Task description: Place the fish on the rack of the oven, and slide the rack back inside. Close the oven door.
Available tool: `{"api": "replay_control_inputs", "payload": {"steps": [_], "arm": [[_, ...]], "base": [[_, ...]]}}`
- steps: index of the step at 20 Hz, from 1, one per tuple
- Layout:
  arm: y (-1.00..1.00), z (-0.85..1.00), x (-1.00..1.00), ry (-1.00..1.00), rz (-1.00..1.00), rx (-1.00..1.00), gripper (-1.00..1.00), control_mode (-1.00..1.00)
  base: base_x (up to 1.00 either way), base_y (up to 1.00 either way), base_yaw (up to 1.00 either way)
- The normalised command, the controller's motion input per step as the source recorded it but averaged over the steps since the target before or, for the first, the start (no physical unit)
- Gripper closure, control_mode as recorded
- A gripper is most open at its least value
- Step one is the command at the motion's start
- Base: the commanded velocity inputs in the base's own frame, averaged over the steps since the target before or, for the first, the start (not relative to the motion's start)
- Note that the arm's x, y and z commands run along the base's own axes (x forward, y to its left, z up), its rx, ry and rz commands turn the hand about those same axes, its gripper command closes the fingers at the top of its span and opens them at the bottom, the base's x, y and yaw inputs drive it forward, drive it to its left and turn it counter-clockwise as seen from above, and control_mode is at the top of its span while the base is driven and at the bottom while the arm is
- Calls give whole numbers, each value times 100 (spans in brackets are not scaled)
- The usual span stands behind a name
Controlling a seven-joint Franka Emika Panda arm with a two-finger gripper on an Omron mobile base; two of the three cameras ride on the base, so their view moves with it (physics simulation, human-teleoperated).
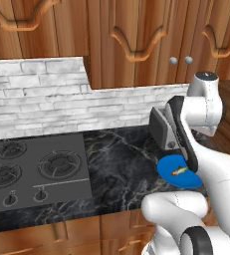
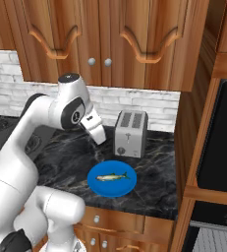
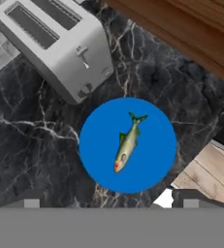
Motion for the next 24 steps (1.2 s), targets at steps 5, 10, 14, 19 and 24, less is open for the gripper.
{"api": "replay_control_inputs", "payload": {"steps": [5,10,14,19,24], "arm": [[-32,-36,-3,12,-29,19,-100,-100],[-39,-49,0,11,-5,20,-100,-100],[-8,-52,0,6,-7,6,-100,-100],[0,-53,0,0,-19,0,-100,-100],[0,-50,11,5,-25,0,-100,-100]], "base": [[0,0,0],[0,0,0],[0,0,0],[0,0,0],[0,0,0]]}}
